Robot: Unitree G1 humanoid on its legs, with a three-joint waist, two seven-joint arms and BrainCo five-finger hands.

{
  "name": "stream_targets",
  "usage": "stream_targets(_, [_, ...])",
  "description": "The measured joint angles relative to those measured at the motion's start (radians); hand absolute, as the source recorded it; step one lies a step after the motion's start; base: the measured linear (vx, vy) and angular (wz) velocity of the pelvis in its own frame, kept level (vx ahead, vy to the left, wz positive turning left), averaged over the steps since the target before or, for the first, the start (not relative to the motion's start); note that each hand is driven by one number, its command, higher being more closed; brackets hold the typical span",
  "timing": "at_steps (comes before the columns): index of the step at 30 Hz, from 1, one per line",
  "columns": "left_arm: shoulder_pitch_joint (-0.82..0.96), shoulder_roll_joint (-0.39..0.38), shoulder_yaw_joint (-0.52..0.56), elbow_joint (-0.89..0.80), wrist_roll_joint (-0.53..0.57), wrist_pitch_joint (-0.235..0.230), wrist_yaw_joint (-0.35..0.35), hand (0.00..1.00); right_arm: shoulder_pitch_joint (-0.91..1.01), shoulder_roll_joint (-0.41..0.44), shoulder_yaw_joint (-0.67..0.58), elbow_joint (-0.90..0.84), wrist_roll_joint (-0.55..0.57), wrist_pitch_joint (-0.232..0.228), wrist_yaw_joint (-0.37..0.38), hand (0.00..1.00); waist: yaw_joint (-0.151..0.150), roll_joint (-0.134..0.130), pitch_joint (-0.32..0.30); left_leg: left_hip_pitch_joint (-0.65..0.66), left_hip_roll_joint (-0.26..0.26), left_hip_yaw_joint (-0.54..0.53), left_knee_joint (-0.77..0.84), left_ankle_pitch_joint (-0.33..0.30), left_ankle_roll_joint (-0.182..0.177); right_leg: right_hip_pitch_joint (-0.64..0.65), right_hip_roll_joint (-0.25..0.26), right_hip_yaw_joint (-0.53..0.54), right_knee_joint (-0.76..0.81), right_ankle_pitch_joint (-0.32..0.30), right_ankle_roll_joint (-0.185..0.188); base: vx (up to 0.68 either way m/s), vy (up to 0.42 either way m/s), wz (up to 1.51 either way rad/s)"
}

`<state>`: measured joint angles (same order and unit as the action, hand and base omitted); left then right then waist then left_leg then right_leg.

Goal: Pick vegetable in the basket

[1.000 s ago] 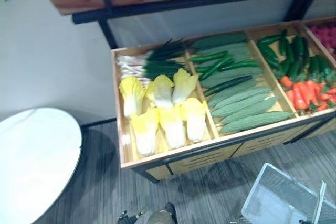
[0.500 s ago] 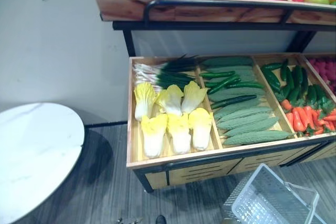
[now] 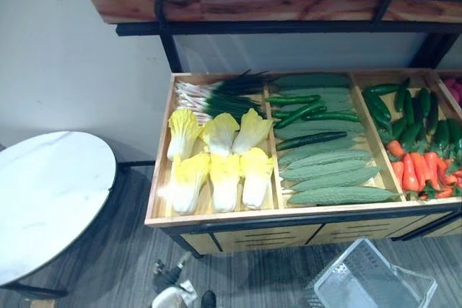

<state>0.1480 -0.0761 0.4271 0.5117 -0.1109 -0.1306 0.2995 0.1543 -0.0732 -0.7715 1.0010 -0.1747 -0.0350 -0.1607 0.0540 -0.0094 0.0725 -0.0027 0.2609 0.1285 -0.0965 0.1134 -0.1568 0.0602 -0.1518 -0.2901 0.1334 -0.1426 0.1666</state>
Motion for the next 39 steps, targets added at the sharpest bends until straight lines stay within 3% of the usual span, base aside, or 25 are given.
stream_targets(6, [0.009,0.001,-0.111,-0.358,0.059,-0.023,0.091,0.0,0.041,0.017,0.046,-0.003,0.028,-0.021,-0.009,1.0,0.003,-0.048,-0.005,-0.015,-0.049,-0.021,-0.006,0.0,-0.005,0.029,-0.04,-0.043,-0.015,0.008,0.015,0.01,0.039,0.23])
stream_targets(14, [0.029,0.006,-0.171,-0.574,0.182,-0.035,0.12,0.0,0.053,0.014,0.095,-0.003,0.028,-0.022,-0.006,1.0,-0.004,-0.063,-0.019,-0.01,-0.059,0.019,-0.006,-0.014,0.002,0.034,-0.053,-0.029,-0.031,0.018,0.029,-0.02,0.025,-0.04])
stream_targets(17, [0.03,0.012,-0.187,-0.578,0.248,-0.033,0.121,0.0,0.052,0.014,0.119,-0.003,0.027,-0.024,-0.003,1.0,-0.015,-0.075,-0.031,-0.01,-0.06,0.028,-0.006,-0.01,0.002,0.034,-0.053,-0.022,-0.045,0.026,0.032,0.04,0.0,-0.06])
stream_targets(21, [0.019,0.014,-0.195,-0.558,0.257,-0.02,0.119,0.0,0.05,0.013,0.12,-0.002,0.024,-0.023,0.001,1.0,-0.021,-0.085,-0.038,0.002,-0.061,0.052,-0.006,-0.01,0.003,0.031,-0.055,0.0,-0.054,0.034,0.033,0.03,0.006,-0.13])
stream_targets(24, [-0.025,0.054,-0.193,-0.422,0.302,0.025,0.118,0.0,0.034,0.013,0.123,-0.004,0.017,-0.022,0.004,1.0,-0.029,-0.072,-0.043,0.02,-0.059,0.076,-0.006,-0.009,0.003,0.033,-0.053,0.024,-0.064,0.039,0.03,-0.01,-0.001,-0.23])
stream_targets(30, [-0.049,0.066,-0.172,-0.299,0.402,0.062,0.12,0.0,0.025,0.003,0.134,-0.004,0.017,-0.022,0.012,1.0,-0.049,-0.051,-0.044,0.023,-0.056,0.09,-0.007,-0.015,0.002,0.027,-0.046,0.042,-0.086,0.041,0.024,-0.04,-0.004,-0.09])
stream_targets(39, [-0.087,0.108,-0.153,-0.176,0.44,0.098,0.121,0.0,-0.008,-0.006,0.15,0.009,-0.005,-0.022,0.018,1.0,-0.053,-0.051,-0.044,0.024,-0.058,0.113,-0.007,-0.026,0.0,0.016,-0.044,0.071,-0.099,0.05,0.023,0.04,-0.001,-0.09])
